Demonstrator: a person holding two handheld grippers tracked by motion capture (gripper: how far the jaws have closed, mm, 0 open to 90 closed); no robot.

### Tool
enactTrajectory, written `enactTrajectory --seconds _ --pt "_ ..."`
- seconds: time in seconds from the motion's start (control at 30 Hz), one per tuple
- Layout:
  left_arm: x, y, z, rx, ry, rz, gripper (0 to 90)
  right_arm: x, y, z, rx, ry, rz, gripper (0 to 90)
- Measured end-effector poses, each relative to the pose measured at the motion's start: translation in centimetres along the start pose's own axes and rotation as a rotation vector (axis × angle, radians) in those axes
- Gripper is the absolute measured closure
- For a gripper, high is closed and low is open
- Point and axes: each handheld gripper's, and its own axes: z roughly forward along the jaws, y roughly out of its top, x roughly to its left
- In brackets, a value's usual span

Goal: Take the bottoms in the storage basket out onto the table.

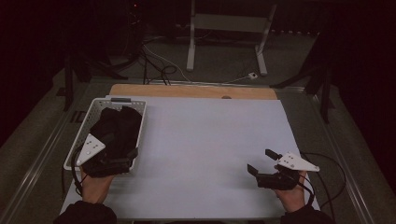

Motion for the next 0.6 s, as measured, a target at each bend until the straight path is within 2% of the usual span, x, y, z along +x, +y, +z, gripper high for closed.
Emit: enactTrajectory --seconds 0.23,0.37,0.6 --pt "0.2 0.2 -0.2 0.015 0.001 -0.029 0.0 -0.2 0.0 0.0 -0.002 -0.003 0.017 8.0" --pt "0.4 0.6 -0.4 0.020 0.007 -0.032 0.0 -0.1 0.0 0.1 0.003 -0.002 0.006 7.9" --pt "1.2 2.7 -0.9 0.022 0.010 -0.014 0.0 0.0 -0.1 0.3 0.014 0.000 0.019 7.9"
